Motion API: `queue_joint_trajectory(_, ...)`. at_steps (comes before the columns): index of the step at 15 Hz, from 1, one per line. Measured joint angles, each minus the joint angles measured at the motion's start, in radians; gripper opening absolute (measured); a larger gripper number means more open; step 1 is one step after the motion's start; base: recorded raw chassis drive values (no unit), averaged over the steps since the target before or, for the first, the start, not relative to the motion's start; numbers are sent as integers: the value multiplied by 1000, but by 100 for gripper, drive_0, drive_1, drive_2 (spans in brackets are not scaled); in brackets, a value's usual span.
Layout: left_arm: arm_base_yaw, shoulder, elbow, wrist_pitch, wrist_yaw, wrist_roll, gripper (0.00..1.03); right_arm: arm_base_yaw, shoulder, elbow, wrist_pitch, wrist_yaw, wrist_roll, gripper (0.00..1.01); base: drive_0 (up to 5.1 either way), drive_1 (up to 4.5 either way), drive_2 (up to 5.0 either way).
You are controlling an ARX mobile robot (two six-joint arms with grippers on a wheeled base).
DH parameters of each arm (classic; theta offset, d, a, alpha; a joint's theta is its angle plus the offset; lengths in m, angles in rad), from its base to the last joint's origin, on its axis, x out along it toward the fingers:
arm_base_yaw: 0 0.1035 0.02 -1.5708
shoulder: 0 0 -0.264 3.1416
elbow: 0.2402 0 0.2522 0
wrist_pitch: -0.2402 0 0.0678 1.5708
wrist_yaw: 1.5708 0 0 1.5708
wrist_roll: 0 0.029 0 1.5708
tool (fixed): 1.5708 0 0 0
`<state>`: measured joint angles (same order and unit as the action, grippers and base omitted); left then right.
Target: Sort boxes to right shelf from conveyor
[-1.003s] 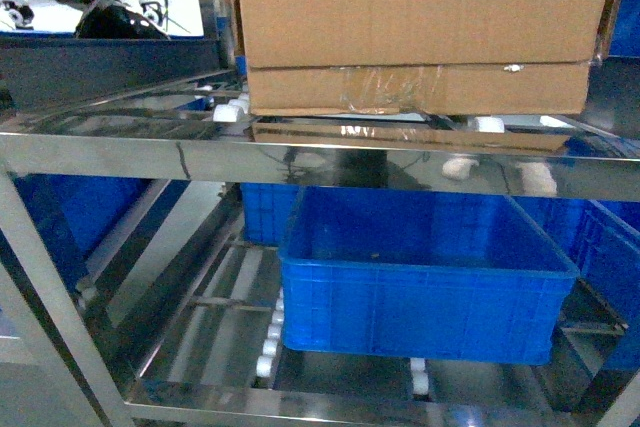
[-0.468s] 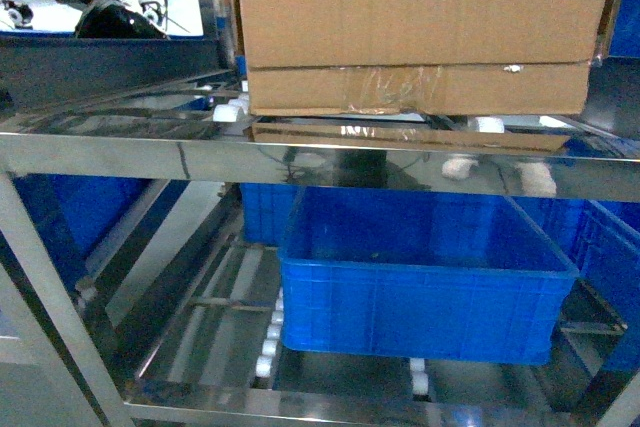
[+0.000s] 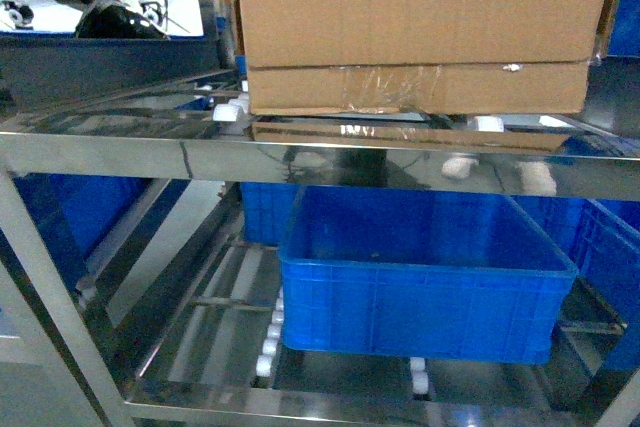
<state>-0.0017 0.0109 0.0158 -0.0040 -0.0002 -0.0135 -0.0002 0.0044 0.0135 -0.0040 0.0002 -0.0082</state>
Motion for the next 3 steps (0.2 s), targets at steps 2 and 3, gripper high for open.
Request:
queue_joint_trajectory(2,0,0,0,0,0,0,31,0,0,0,0,0,0,31,0,0,0)
queue_joint_trajectory(3,0,0,0,0,0,0,58,0,0,0,0,0,0,58,0,0,0)
